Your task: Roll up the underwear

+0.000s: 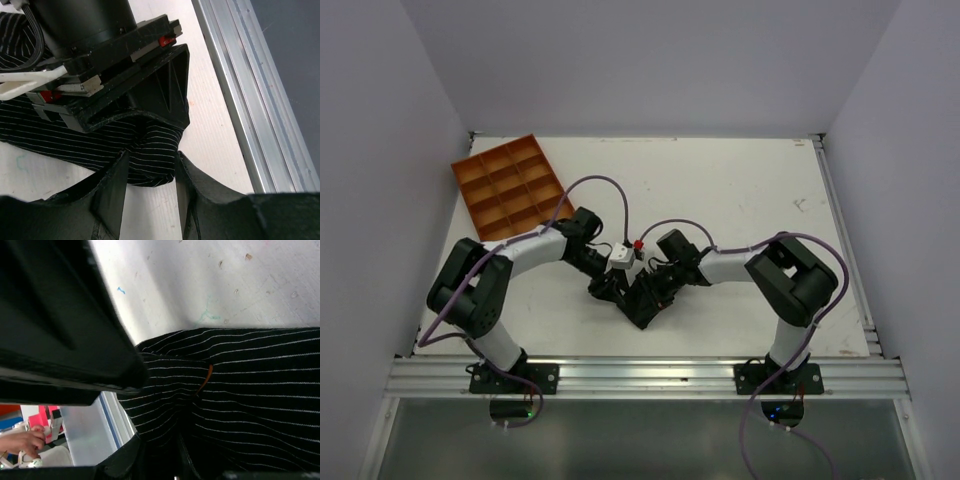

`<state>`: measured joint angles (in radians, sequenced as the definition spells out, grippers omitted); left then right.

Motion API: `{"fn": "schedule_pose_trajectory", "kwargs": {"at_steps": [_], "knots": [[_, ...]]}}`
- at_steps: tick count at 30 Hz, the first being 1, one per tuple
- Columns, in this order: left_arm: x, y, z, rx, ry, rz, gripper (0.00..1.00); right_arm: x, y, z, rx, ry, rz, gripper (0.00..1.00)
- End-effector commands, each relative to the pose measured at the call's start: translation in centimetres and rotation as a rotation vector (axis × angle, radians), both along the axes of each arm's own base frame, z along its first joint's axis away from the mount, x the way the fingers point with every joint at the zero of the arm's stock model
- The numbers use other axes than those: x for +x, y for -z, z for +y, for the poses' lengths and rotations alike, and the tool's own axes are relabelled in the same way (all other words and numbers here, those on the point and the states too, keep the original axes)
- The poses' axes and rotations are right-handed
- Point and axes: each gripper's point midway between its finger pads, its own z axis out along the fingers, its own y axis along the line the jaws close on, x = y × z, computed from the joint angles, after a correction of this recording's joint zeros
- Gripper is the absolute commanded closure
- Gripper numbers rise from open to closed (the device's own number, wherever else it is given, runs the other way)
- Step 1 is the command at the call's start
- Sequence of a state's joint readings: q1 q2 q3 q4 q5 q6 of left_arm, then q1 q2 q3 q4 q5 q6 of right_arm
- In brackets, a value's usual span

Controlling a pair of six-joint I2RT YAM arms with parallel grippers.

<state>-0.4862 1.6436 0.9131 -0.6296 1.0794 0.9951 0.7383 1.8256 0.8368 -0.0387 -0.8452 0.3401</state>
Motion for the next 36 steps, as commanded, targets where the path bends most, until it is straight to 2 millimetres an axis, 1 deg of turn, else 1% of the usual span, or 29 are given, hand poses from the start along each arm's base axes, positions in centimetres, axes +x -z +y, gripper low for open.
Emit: {"fn": "schedule_pose_trajectory", "kwargs": {"at_steps": [1,2,3,5,7,8,9,11,12,13,14,15,16,18,21,22,23,24,26,27,28,30,32,36], "knots": [[0.7,0.2,-0.7,-0.011,0.053,-0.042,0.55,0.5,2.2,-1.7,-0.092,0.032,-0.059,0.89],[0.7,0.4,-0.7,0.003,0.054,-0.027,0.55,0.5,2.2,-1.7,-0.092,0.029,-0.058,0.88],[0.5,0.9,-0.8,0.015,0.076,-0.023,0.55,0.4,2.3,-1.7,-0.096,0.026,-0.058,0.88],[0.7,0.9,-1.3,0.029,0.09,-0.024,0.54,0.6,2.2,-1.7,-0.091,0.028,-0.061,0.88],[0.3,1.5,-1.7,0.043,0.122,-0.013,0.54,0.6,2.2,-1.6,-0.095,0.028,-0.057,0.87],[0.3,1.3,-1.9,0.049,0.132,-0.003,0.55,0.6,2.1,-1.5,-0.089,0.027,-0.053,0.87],[0.0,1.7,-2.1,0.052,0.152,0.008,0.56,0.7,2.0,-1.4,-0.086,0.033,-0.052,0.87],[-0.7,1.5,-2.3,0.051,0.175,0.043,0.62,0.8,1.6,-1.3,-0.074,0.042,-0.056,0.87],[-0.7,1.2,-3.0,0.013,0.205,0.039,0.65,0.9,1.4,-1.2,-0.071,0.047,-0.061,0.87],[-0.9,0.9,-3.3,-0.005,0.22,0.049,0.72,1.0,1.3,-1.3,-0.075,0.053,-0.07,0.86],[-1.5,1.0,-3.1,0.001,0.227,0.102,0.76,1.2,1.3,-1.4,-0.087,0.059,-0.081,0.85],[-1.3,0.5,-3.5,-0.031,0.247,0.09,0.8,1.1,1.5,-1.7,-0.104,0.057,-0.079,0.84],[-1.5,0.5,-3.5,-0.03,0.256,0.105,0.86,1.3,1.2,-1.6,-0.108,0.06,-0.089,0.82],[-2.3,0.8,-3.4,-0.003,0.272,0.145,0.89,1.6,1.3,-2.1,-0.142,0.069,-0.104,0.8],[-2.6,1.1,-3.4,0.032,0.269,0.169,0.93,1.9,0.8,-2.6,-0.17,0.081,-0.134,0.69],[-2.7,1.2,-3.4,0.039,0.271,0.174,0.97,1.9,0.7,-2.8,-0.181,0.087,-0.143,0.67],[-2.8,1.5,-3.5,0.049,0.274,0.182,0.98,2.1,0.1,-3.0,-0.179,0.095,-0.163,0.66],[-3.0,1.7,-3.4,0.068,0.27,0.197,0.98,1.9,0.2,-3.4,-0.194,0.103,-0.164,0.61],[-3.2,2.1,-3.4,0.085,0.275,0.205,0.99,2.4,-0.1,-4.0,-0.218,0.151,-0.202,0.58],[-3.1,2.2,-3.3,0.102,0.267,0.212,1.0,2.6,-1.1,-4.1,-0.202,0.18,-0.227,0.57],[-3.1,2.3,-3.4,0.103,0.265,0.214,1.0,2.6,-0.8,-4.7,-0.223,0.202,-0.239,0.55],[-2.9,2.4,-3.6,0.106,0.258,0.23,1.0,2.6,-1.6,-5.5,-0.235,0.23,-0.274,0.52],[-2.8,2.5,-3.9,0.106,0.257,0.234,1.0,2.9,-1.6,-6.3,-0.261,0.253,-0.307,0.51],[-2.2,2.6,-4.7,0.117,0.248,0.241,1.0,2.3,-1.7,-7.1,-0.277,0.25,-0.312,0.5]]}}
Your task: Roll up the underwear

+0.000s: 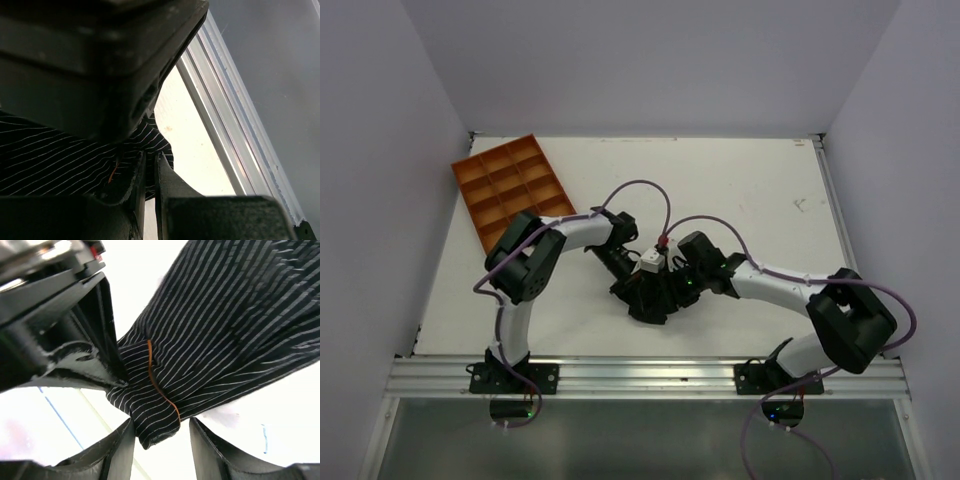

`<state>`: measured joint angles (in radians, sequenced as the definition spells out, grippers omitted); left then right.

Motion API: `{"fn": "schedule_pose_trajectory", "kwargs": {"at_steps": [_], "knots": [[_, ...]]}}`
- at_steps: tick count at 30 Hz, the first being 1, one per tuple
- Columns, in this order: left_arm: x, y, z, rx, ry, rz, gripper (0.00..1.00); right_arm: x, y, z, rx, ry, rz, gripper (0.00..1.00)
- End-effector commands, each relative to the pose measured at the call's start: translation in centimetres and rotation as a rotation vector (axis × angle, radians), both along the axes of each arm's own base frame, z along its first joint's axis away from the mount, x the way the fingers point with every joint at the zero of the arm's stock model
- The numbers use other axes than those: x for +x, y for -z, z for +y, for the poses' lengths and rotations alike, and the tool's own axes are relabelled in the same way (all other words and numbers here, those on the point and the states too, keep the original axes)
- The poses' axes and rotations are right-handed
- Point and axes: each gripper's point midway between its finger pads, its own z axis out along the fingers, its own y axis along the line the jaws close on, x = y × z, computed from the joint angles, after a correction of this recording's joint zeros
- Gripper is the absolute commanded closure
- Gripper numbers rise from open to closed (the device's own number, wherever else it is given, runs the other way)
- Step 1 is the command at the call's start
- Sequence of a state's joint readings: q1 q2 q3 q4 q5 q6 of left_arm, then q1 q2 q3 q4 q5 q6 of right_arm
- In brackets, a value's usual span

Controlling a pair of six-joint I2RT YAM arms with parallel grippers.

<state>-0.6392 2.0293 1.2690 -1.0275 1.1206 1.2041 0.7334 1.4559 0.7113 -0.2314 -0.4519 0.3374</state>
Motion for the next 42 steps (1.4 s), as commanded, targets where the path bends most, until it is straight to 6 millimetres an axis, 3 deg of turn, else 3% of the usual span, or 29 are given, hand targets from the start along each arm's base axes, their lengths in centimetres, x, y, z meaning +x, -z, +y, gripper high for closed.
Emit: {"fn": "schedule_pose_trajectory", "kwargs": {"at_steps": [1,5,10,14,16,19,22,27,32,42], "knots": [[0.3,0.4,-0.7,0.027,0.002,0.012,1.0,0.7,0.1,-1.5,-0.054,0.047,-0.057,0.5],[0.8,1.2,-0.9,0.089,-0.019,0.036,1.0,0.2,-0.4,-2.7,-0.068,0.08,-0.086,0.5],[1.7,1.6,-1.2,0.131,-0.035,0.036,1.0,0.9,-0.8,-6.0,-0.136,0.255,-0.178,0.48],[2.0,2.0,-1.3,0.16,-0.046,0.047,1.0,1.6,-2.6,-7.2,-0.149,0.347,-0.259,0.46],[2.2,2.3,-1.4,0.173,-0.051,0.054,1.0,2.9,-3.7,-8.2,-0.193,0.402,-0.339,0.45],[2.5,2.6,-1.4,0.2,-0.061,0.062,1.0,4.0,-6.4,-8.3,-0.204,0.426,-0.465,0.44],[2.6,3.0,-1.3,0.221,-0.07,0.059,1.0,3.1,-9.0,-5.5,-0.217,0.289,-0.617,0.42],[3.0,3.2,-1.6,0.236,-0.086,0.071,1.0,1.8,-10.0,-1.5,-0.382,-0.031,-0.796,0.35],[3.3,3.8,-1.8,0.259,-0.097,0.09,1.0,0.5,-8.1,1.2,-0.495,-0.303,-0.882,0.33],[3.5,4.7,-1.5,0.318,-0.101,0.114,1.0,0.1,-3.6,1.4,-0.648,-0.532,-0.882,0.34]]}}
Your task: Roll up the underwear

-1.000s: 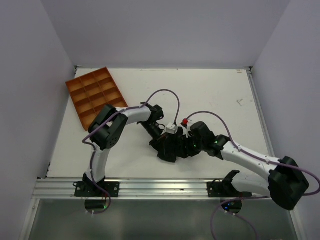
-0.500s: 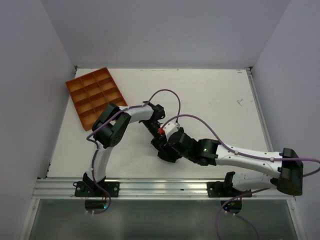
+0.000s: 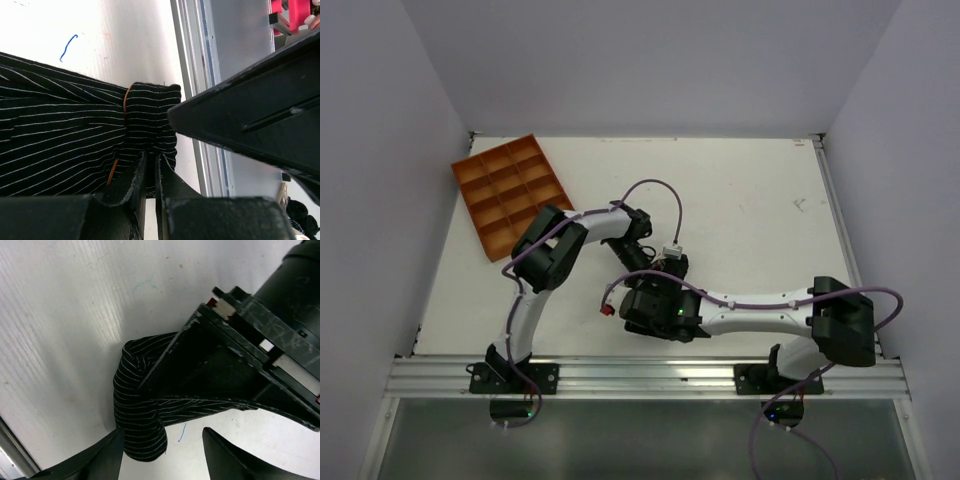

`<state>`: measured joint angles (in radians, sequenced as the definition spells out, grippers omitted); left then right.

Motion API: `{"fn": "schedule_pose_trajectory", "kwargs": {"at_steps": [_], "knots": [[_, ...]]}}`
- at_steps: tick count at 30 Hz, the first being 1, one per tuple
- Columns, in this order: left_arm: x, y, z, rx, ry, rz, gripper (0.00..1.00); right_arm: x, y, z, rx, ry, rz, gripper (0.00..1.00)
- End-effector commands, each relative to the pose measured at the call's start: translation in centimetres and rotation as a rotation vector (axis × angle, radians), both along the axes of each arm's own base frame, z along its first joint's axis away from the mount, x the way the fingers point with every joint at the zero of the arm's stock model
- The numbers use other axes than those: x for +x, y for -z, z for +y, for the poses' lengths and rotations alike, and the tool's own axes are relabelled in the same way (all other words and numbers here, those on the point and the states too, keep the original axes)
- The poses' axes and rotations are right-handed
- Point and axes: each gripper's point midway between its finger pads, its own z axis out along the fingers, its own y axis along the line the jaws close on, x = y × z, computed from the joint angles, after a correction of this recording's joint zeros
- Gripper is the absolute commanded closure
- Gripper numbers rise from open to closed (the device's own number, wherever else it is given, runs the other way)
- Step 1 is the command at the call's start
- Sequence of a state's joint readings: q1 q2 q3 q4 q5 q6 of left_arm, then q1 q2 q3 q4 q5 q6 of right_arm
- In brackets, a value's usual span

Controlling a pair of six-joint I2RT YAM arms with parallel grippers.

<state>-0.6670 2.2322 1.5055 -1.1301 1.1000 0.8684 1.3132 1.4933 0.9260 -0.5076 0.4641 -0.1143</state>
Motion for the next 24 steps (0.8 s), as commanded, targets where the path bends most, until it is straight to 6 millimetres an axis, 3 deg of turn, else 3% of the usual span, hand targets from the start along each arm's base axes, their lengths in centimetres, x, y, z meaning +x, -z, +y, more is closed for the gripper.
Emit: {"fn": "schedule_pose_trajectory", "kwargs": {"at_steps": [1,7,17,21,24], "knots": [[2.3,3.7,0.7,0.061,0.036,-0.141,1.0,0.5,-0.3,0.8,-0.047,-0.061,-0.042,0.34],[2.5,4.3,1.0,0.098,0.033,-0.146,1.0,-0.2,1.1,1.6,-0.07,-0.094,-0.008,0.34],[2.6,4.5,1.0,0.109,0.026,-0.145,1.0,0.4,3.6,0.7,-0.19,-0.125,-0.039,0.35],[2.5,4.3,1.0,0.104,0.023,-0.136,0.98,0.6,4.2,0.8,-0.207,-0.138,-0.044,0.39],[2.6,4.2,1.0,0.106,0.018,-0.135,0.97,0.7,4.6,1.0,-0.221,-0.155,-0.044,0.48]]}}
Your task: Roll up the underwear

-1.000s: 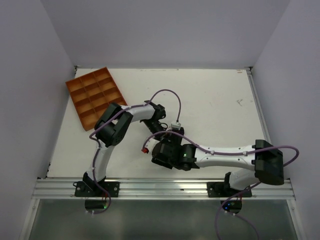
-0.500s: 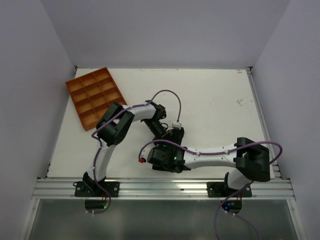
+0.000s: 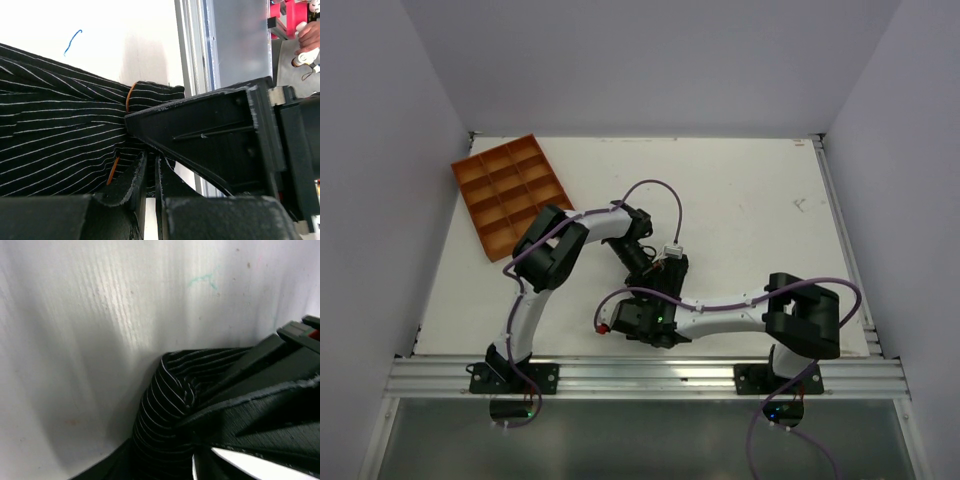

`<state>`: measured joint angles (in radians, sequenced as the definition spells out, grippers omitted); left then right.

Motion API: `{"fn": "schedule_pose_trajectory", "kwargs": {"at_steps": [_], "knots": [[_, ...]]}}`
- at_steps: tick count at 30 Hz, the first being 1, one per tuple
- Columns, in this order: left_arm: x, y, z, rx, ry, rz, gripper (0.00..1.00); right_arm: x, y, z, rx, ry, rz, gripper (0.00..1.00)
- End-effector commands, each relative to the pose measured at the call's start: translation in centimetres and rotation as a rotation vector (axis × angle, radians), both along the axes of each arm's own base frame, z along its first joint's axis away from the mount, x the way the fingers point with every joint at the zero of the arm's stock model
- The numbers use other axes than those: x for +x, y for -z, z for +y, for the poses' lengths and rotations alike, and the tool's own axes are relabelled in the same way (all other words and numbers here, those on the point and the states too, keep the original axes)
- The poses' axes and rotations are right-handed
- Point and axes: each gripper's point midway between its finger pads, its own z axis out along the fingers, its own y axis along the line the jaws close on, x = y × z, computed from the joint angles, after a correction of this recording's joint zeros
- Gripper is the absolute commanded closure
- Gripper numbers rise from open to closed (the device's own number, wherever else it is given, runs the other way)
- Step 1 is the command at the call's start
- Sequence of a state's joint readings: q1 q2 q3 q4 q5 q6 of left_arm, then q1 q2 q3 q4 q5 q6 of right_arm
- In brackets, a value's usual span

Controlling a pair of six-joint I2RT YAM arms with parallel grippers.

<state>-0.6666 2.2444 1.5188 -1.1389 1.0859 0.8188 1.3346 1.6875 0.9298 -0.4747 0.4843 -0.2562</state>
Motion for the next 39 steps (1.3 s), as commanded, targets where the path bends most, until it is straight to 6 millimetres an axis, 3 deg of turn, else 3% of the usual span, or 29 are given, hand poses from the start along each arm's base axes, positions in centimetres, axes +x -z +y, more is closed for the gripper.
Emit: {"fn": "schedule_pose_trajectory", "kwargs": {"at_steps": [1,2,3,6,7,8,12,18,19,23,32,36,37,38,39], "knots": [[2.5,4.1,0.9,0.065,0.039,-0.161,0.95,0.3,-0.1,1.6,0.02,-0.042,-0.006,0.51],[2.6,4.1,0.9,0.064,0.033,-0.161,0.94,0.1,0.0,1.8,0.024,-0.048,0.006,0.57],[2.6,3.9,0.9,0.063,0.028,-0.155,0.94,-0.2,0.1,1.9,0.03,-0.053,0.023,0.73],[2.4,2.7,0.7,0.0,-0.001,-0.117,0.89,-1.1,0.5,2.3,0.083,-0.033,0.104,0.82],[2.4,2.2,0.7,-0.025,-0.015,-0.102,0.79,-1.9,0.7,2.4,0.099,-0.032,0.163,0.83],[2.5,1.9,1.0,-0.035,-0.033,-0.113,0.78,-2.2,0.8,2.5,0.113,-0.023,0.194,0.83],[3.3,1.3,1.9,-0.026,-0.099,-0.162,0.77,-2.6,0.9,2.4,0.168,0.051,0.313,0.87],[6.5,-0.8,3.6,-0.053,-0.264,-0.232,0.73,-2.3,0.5,2.2,0.251,0.14,0.466,0.87],[7.7,-1.3,4.1,-0.056,-0.303,-0.262,0.73,-2.4,0.5,2.3,0.259,0.142,0.477,0.88],[9.4,-2.5,5.2,-0.06,-0.378,-0.271,0.66,-2.6,1.1,2.2,0.248,0.167,0.521,0.88],[12.5,-3.6,8.5,0.025,-0.538,-0.377,0.67,-1.7,0.8,3.1,0.359,0.252,0.581,0.9],[16.1,-4.3,12.1,0.187,-0.717,-0.547,0.66,-1.0,0.5,4.2,0.457,0.304,0.619,0.9],[17.4,-5.7,13.0,0.175,-0.772,-0.616,0.66,-0.9,0.5,4.4,0.478,0.314,0.631,0.9],[18.2,-6.6,13.6,0.177,-0.825,-0.645,0.66,-0.7,0.3,4.6,0.505,0.325,0.653,0.9],[18.2,-6.2,14.6,0.21,-0.87,-0.669,0.66,-0.6,0.2,5.0,0.538,0.328,0.663,0.9]]}}
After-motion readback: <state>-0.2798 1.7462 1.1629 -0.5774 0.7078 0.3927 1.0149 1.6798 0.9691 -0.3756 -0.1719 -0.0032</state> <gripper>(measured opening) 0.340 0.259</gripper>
